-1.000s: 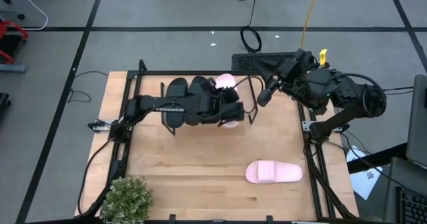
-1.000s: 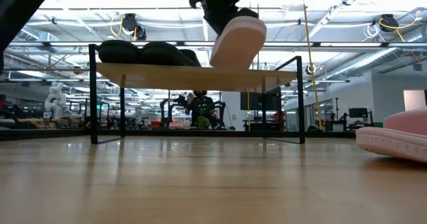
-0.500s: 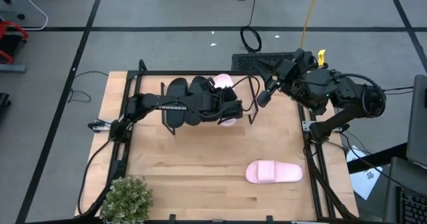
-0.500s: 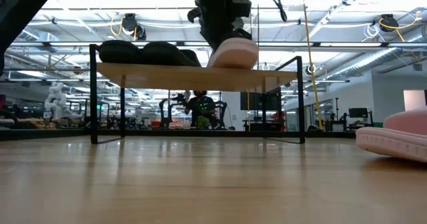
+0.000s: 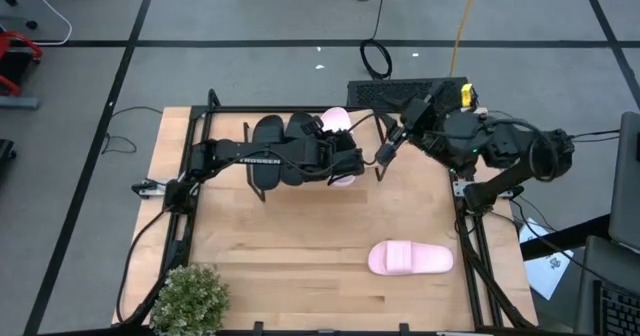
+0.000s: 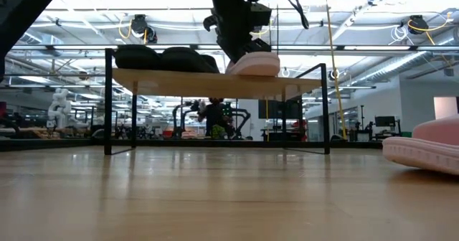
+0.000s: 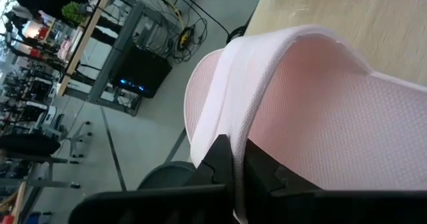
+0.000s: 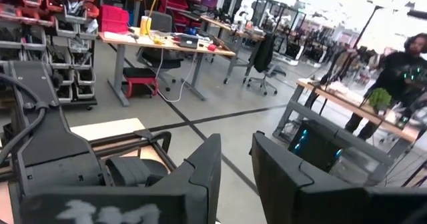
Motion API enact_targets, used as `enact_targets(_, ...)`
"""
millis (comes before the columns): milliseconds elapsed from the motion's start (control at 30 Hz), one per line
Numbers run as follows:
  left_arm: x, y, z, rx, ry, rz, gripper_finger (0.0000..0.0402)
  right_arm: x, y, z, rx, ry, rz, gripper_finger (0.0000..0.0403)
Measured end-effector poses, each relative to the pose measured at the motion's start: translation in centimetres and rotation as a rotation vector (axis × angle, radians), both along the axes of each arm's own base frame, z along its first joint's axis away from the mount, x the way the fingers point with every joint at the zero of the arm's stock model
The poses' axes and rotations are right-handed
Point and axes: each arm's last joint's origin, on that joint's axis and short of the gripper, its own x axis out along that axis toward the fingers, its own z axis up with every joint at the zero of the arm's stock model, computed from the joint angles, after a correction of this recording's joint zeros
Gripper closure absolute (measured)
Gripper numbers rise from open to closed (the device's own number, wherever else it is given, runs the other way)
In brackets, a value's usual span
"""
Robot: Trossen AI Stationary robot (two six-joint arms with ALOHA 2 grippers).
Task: Pick and place slides into the shelf
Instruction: Put the left slide on the shelf
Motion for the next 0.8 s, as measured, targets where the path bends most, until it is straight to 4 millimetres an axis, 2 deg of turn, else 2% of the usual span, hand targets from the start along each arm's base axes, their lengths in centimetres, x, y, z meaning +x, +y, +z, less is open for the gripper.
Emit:
enact_targets(167,-0.6,0.0,0.6,-0.002,0.030,-0.005,0.0401,1.0,0.2,-0.8,-0.056,-0.001,0.007,0.0330)
enact_targets(433,-2.3,1.0,1.1,-0.013,0.094,0.059,0.0401,1.0,0.2,-0.8,-0.076,-0.014,0.008,0.0330)
enact_targets(800,-2.5,2.0,1.1,-0.010,0.137,0.063,0.0401,0.8,0.2,-0.6,-0.073,-0.025,0.006,0.0330)
